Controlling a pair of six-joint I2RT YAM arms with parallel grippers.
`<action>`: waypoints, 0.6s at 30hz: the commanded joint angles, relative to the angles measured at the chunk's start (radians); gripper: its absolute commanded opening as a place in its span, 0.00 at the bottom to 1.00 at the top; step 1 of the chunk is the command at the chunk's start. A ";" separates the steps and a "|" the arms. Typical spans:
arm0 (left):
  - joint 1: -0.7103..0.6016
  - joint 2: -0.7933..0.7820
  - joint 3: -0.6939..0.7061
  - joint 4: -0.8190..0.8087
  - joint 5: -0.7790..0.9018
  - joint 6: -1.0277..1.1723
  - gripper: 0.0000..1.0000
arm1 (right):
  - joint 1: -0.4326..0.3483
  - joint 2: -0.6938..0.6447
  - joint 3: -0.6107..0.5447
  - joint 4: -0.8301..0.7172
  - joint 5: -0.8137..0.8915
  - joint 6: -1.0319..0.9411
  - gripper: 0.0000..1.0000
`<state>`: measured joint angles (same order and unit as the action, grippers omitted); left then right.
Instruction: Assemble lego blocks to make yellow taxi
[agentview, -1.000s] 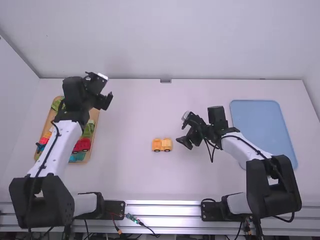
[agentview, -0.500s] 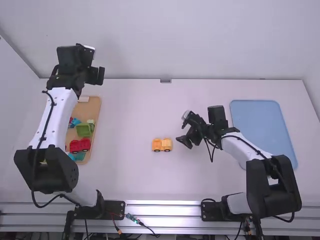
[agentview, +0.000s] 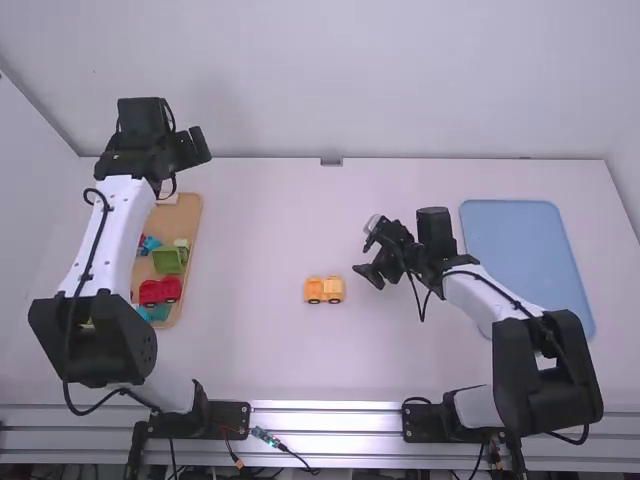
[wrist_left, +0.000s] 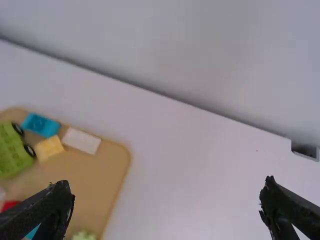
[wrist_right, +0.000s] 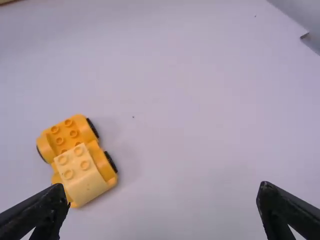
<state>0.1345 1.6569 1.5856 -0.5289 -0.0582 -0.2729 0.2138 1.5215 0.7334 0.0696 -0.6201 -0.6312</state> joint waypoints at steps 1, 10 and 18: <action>-0.003 0.002 -0.017 -0.014 -0.014 -0.110 0.99 | -0.006 -0.025 0.001 0.017 0.019 0.007 1.00; -0.002 0.002 -0.027 -0.138 -0.006 -0.483 0.99 | -0.017 -0.033 0.001 0.122 -0.026 0.007 1.00; 0.002 0.002 -0.037 -0.277 -0.004 -0.881 0.99 | 0.023 -0.036 0.001 0.161 -0.097 0.006 1.00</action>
<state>0.1345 1.6569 1.5650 -0.7971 -0.0608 -0.9714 0.2295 1.5078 0.7334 0.2337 -0.6846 -0.6300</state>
